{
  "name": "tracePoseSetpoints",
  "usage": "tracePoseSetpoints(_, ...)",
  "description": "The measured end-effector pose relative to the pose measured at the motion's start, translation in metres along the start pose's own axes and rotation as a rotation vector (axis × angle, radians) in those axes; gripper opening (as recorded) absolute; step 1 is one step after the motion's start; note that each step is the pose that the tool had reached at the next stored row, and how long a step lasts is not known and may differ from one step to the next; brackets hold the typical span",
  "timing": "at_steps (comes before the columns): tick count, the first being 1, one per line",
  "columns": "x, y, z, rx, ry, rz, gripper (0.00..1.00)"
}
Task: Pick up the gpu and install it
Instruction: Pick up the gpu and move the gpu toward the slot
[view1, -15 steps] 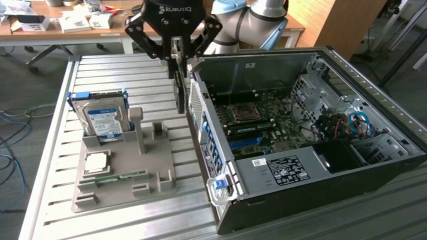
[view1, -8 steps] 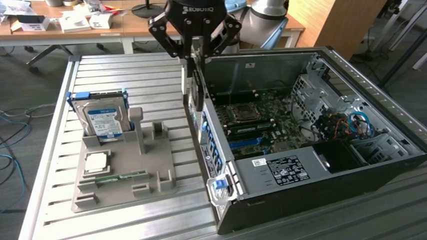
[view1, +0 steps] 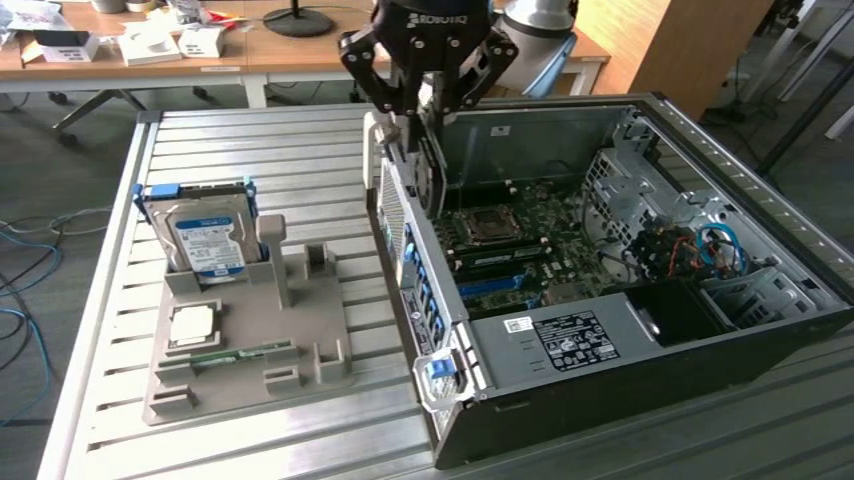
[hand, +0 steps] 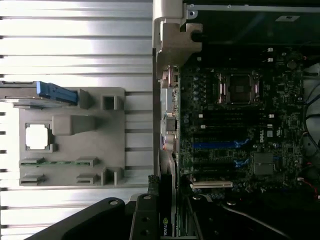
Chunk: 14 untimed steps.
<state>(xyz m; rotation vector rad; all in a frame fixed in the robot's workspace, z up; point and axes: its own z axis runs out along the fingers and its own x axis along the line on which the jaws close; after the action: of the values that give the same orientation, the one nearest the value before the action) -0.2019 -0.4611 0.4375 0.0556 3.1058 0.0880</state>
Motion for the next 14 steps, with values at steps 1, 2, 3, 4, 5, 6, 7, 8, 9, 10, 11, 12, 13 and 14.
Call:
tracePoseSetpoints(1,-0.004,0.0001,0.0002,-0.0001,-0.0001,0.0,0.26)
tracePoseSetpoints(2,-0.007,0.0003,0.0003,-0.0001,0.0,0.0,0.26)
tracePoseSetpoints(3,-0.011,0.0004,0.0004,-0.0001,0.0,0.0,0.26)
tracePoseSetpoints(4,-0.014,0.0005,0.0006,-0.0002,-0.0001,0.0,0.26)
tracePoseSetpoints(5,-0.018,0.0006,0.0007,-0.0001,0.0,0.0,0.26)
tracePoseSetpoints(6,-0.021,0.0007,0.0007,-0.0001,0.0001,0.0,0.26)
tracePoseSetpoints(7,-0.024,0.0008,0.0009,-0.0002,0.0,0.0,0.26)
tracePoseSetpoints(8,-0.027,0.001,0.001,-0.0001,0.0,0.0,0.26)
tracePoseSetpoints(9,-0.03,0.0011,0.0011,-0.0001,0.0,0.0,0.26)
tracePoseSetpoints(10,-0.033,0.0012,0.0013,-0.0002,0.0,0.0,0.26)
tracePoseSetpoints(11,-0.037,0.0013,0.0014,-0.0003,0.0,0.0,0.26)
tracePoseSetpoints(12,-0.04,0.0014,0.0015,-0.0004,0.0,0.0,0.26)
tracePoseSetpoints(13,-0.043,0.0015,0.0016,-0.0006,0.0,0.0,0.26)
tracePoseSetpoints(14,-0.046,0.0016,0.0017,-0.0008,0.0001,0.0,0.26)
